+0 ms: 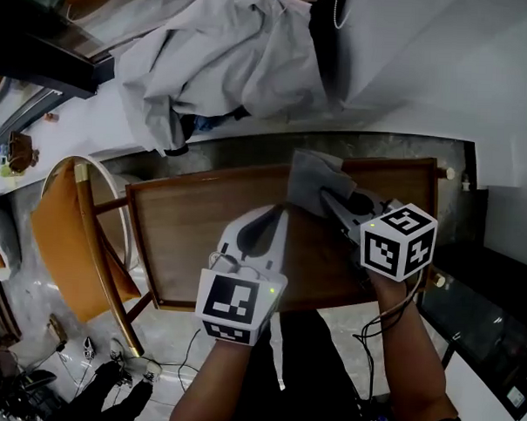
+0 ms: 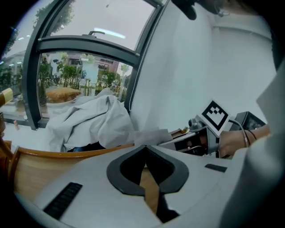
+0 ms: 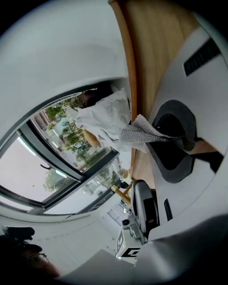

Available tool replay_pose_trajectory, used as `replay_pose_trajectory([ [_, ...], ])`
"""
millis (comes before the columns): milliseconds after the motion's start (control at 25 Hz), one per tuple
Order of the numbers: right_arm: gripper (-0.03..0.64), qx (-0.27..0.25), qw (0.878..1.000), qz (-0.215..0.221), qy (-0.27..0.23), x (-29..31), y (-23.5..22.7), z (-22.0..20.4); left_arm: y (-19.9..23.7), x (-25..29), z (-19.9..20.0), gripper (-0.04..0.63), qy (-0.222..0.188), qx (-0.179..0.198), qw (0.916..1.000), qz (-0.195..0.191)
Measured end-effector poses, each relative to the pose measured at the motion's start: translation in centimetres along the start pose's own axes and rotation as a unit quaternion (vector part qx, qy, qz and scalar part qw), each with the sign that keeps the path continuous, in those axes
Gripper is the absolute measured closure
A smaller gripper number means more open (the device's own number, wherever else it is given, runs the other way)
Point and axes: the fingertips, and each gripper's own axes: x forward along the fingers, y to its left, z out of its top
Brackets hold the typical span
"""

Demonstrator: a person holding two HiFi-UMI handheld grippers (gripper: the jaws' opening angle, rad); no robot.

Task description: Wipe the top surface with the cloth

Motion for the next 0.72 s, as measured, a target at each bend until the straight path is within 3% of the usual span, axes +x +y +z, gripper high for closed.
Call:
replay_pose_trajectory([
  [720, 0.589, 0.044, 0.994, -0.099, -0.036, -10.2, -12.1, -0.1, -7.9, 7.4, 0.9, 0.584, 0.022, 0.034, 0.9974, -0.059],
])
